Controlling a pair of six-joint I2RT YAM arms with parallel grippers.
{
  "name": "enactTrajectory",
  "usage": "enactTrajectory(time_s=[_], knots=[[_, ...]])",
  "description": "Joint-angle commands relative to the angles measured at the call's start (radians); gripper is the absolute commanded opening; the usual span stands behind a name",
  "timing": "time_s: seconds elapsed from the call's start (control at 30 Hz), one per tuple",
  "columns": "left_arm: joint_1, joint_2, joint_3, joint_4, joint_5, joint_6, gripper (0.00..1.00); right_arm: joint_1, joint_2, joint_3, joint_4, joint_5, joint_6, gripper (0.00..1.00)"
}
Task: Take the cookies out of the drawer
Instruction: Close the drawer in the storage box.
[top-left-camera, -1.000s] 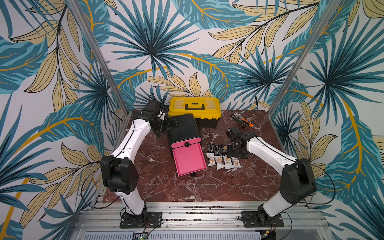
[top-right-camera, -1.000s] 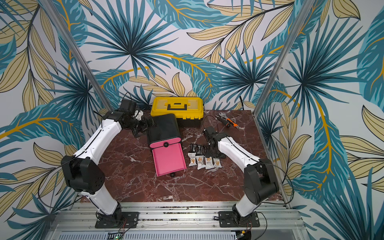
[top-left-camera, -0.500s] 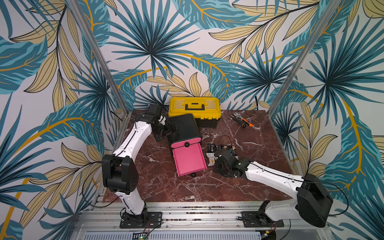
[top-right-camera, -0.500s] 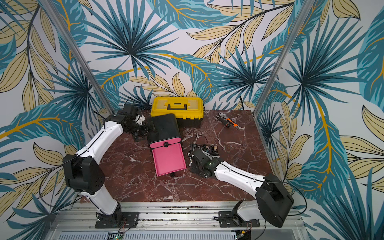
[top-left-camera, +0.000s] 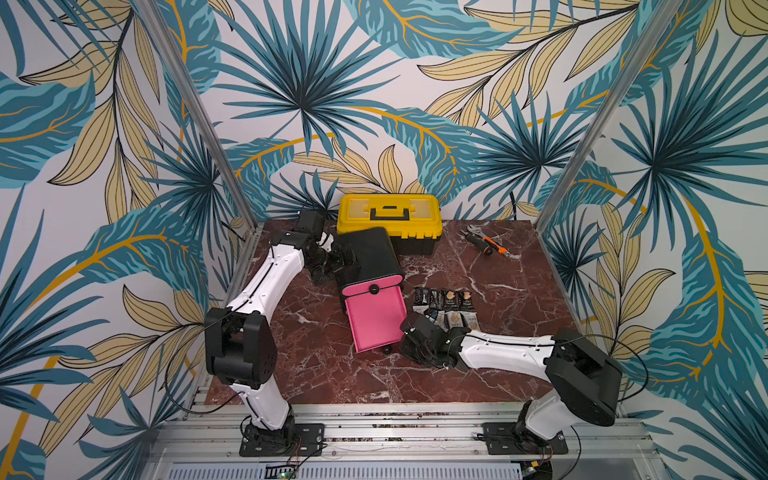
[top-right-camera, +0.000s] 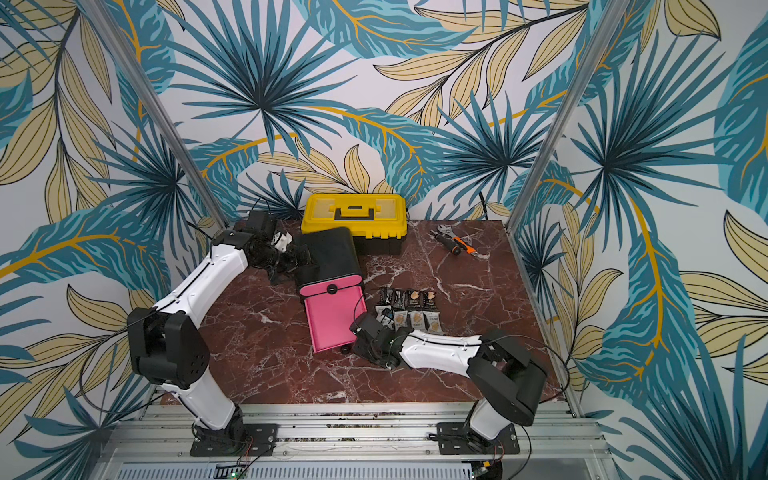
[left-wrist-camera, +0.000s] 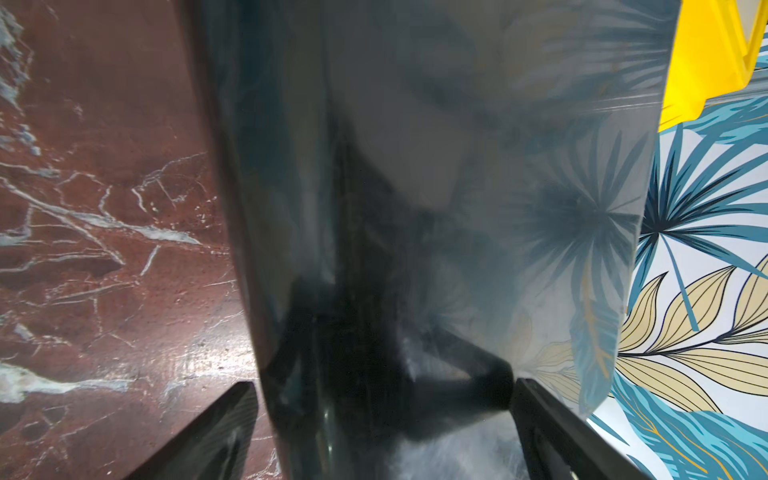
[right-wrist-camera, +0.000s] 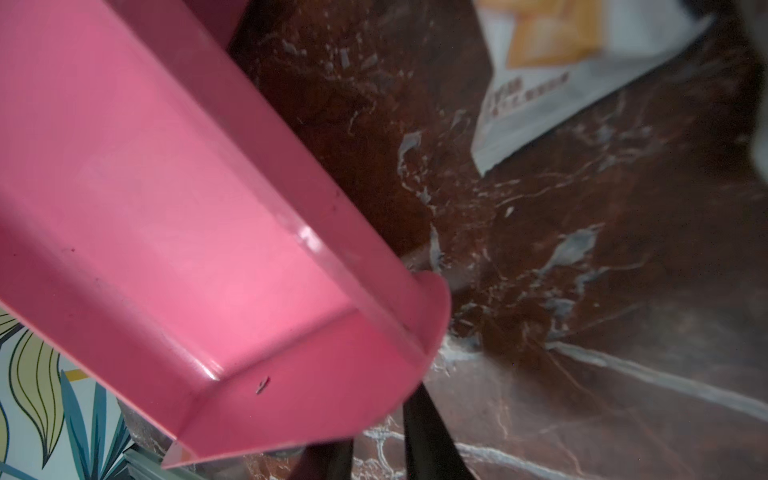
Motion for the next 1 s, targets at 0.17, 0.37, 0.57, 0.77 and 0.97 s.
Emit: enactTrajectory(time_s=[0.17, 0.37, 0.57, 0.77, 0.97], knots=[[-0.004, -0.003, -0.036, -0.042, -0.019, 0.049, 1.00, -0.003, 0.113, -0.011, 0.404, 0.102, 0.114, 0.21], [-0.005, -0.018, -0.052, -0.038, -0.031, 0.049, 1.00, -0.003, 0.074, 0.122, 0.238, 0.134, -0.013, 0.21], [-0.005, -0.027, -0.066, -0.032, -0.032, 0.046, 1.00, -0.003, 0.049, 0.182, 0.165, 0.180, -0.071, 0.21], [-0.004, -0.043, -0.063, -0.041, -0.036, 0.042, 1.00, -0.020, 0.096, 0.210, 0.195, 0.185, -0.058, 0.21], [-0.005, -0.082, -0.049, -0.050, -0.043, 0.035, 1.00, -0.053, 0.142, 0.233, 0.312, 0.170, -0.044, 0.21]])
